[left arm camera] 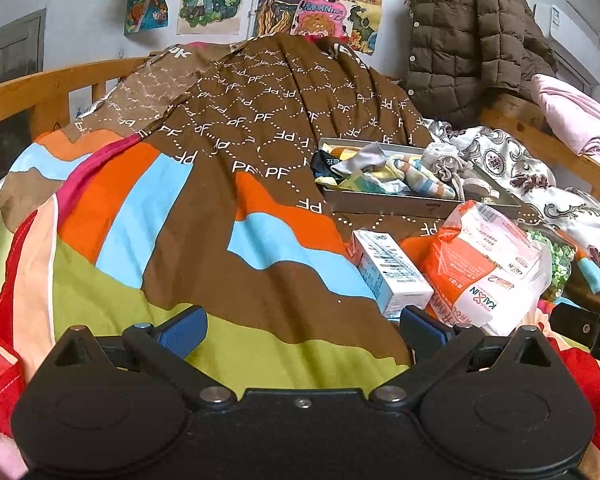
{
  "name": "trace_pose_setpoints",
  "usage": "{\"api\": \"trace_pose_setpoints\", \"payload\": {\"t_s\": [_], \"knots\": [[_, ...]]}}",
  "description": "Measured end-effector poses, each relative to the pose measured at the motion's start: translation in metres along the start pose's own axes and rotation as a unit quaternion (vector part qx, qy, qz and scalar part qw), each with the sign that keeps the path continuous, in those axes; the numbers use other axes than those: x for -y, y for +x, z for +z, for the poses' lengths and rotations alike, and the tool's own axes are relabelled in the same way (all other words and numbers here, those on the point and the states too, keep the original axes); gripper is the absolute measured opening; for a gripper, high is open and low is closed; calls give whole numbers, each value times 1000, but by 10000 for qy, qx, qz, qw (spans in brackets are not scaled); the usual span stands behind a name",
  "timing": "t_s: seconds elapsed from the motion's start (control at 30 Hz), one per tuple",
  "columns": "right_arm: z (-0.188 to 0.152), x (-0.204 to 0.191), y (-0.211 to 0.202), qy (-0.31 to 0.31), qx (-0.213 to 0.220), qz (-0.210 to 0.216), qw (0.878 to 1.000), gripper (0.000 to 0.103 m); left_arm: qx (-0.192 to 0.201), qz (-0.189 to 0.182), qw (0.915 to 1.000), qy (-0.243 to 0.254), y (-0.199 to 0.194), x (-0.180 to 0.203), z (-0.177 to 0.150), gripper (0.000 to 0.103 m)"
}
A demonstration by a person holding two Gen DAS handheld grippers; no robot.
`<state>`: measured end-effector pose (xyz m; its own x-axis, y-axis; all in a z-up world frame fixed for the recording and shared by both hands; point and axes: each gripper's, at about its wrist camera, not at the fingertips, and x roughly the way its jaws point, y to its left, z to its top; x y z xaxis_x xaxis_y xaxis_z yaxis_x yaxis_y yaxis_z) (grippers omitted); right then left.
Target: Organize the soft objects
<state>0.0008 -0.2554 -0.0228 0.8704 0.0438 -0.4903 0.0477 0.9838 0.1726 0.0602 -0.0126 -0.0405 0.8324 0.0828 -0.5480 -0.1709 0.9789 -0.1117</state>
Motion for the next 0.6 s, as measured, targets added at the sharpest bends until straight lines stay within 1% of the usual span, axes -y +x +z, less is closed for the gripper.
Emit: {"api": "trace_pose_setpoints", "payload": {"t_s": [0.6], "knots": [[-6, -6, -11, 53, 106, -66, 9999, 103, 39, -19, 10000, 62, -2, 2, -1, 102]]}}
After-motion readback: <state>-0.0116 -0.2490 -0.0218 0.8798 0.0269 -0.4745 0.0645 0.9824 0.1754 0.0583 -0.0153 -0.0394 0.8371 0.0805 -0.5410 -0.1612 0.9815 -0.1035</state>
